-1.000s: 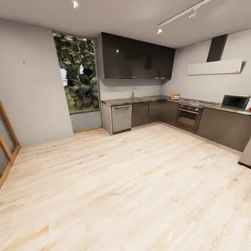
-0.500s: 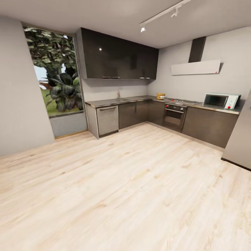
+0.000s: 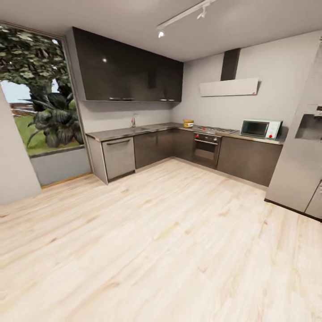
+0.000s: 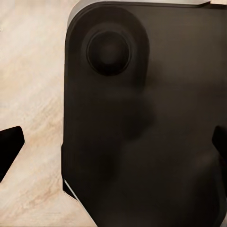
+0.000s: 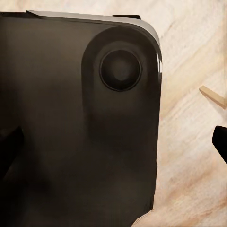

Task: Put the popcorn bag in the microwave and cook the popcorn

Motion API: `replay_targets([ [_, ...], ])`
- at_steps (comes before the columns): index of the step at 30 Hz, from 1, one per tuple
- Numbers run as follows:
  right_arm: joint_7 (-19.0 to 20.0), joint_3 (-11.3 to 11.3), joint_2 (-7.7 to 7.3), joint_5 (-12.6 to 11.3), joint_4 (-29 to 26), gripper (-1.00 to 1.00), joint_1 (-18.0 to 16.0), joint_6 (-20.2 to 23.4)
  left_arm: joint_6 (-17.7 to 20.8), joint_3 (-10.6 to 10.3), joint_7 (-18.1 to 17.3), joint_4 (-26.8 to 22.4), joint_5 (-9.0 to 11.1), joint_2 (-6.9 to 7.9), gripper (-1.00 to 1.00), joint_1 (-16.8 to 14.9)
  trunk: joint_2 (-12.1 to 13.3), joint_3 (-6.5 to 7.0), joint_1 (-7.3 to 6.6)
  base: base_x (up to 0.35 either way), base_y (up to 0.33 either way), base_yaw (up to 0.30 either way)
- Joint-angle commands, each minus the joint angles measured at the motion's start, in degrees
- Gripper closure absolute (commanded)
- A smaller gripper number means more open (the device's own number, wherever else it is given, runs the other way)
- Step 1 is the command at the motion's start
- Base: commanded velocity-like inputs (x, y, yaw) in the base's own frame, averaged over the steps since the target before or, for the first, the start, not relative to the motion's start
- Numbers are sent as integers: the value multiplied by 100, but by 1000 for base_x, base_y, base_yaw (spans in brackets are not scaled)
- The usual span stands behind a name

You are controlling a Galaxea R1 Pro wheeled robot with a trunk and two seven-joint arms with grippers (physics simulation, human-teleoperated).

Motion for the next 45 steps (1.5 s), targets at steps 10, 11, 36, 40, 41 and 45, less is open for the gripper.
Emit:
replay_targets([
  [10,3,4,-5,-8,3,-100,0,-21,0,11,6,-6,44,0,-100,1,-2,-4,3,329,0,-243],
  [11,3,4,-7,-8,3,-100,-1,-21,-1,11,6,-6,44,1,-100,1,-2,-4,3,329,0,-243],
  [36,-6,20,-15,15,3,-100,-2,-55,-12,19,6,-6,44,2,-100,1,-2,-4,3,329,0,-72],
  [40,-6,14,-1,10,3,-100,-2,-78,-12,17,6,-6,44,2,-100,0,-2,-4,3,329,0,-146],
  [41,-6,14,4,10,3,-100,-2,-81,-12,13,6,-6,44,2,-100,1,-2,-4,3,329,0,-231],
  [45,-6,13,1,10,3,-100,-2,-82,-12,16,6,-6,44,2,-100,-1,-2,-4,3,329,0,-241],
])
